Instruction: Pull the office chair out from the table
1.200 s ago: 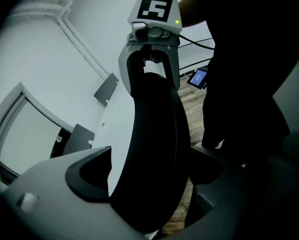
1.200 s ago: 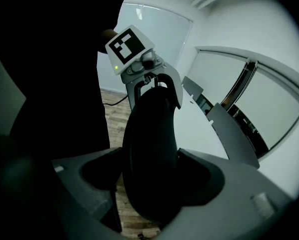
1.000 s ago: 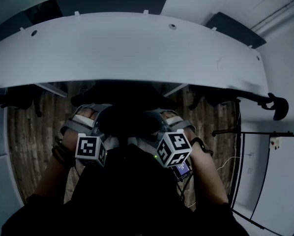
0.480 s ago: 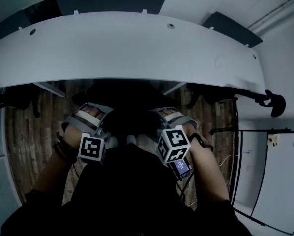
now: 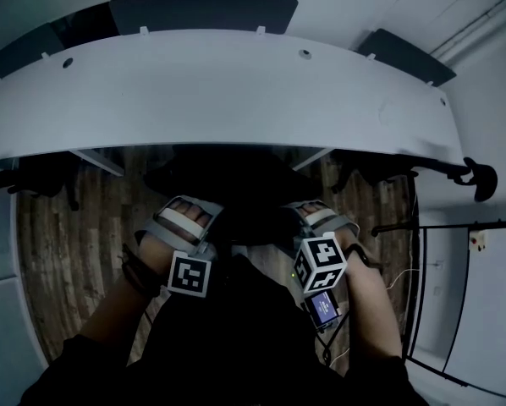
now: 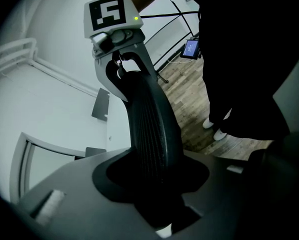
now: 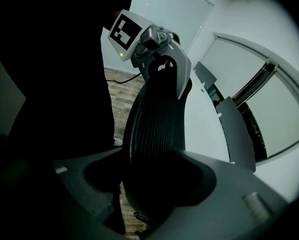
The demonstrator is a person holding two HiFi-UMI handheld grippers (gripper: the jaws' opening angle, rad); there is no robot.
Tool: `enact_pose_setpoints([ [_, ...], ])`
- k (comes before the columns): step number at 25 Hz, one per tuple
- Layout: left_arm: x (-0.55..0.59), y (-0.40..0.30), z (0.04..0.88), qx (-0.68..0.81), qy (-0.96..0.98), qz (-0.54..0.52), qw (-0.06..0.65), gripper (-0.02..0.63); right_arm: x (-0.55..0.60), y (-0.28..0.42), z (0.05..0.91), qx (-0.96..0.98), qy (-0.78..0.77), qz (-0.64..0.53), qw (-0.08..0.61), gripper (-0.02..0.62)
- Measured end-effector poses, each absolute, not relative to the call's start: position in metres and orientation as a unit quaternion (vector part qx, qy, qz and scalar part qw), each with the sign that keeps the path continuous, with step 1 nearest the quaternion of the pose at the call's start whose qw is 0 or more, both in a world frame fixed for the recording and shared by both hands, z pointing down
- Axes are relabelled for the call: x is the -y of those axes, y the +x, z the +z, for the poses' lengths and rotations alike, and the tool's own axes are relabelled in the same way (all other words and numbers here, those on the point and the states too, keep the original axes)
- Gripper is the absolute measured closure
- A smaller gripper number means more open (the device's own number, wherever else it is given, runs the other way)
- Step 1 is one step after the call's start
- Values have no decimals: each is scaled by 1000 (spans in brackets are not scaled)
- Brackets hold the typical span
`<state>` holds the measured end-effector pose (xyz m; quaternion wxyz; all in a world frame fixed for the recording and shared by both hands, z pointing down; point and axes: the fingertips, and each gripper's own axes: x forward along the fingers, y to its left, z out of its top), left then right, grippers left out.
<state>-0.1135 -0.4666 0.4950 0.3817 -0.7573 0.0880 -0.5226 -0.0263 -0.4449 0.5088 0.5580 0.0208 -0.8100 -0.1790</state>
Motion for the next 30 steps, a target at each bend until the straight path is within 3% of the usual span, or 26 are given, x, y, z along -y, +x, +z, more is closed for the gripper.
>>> enact_pose_setpoints([
  [12, 409, -109, 498, -84, -761, -529, 367, 426, 395, -17, 514, 806, 23, -186, 561, 328],
  [30, 214, -64, 504, -131, -724, -544, 404, 466, 192, 24, 505, 839, 26, -217, 498, 331],
])
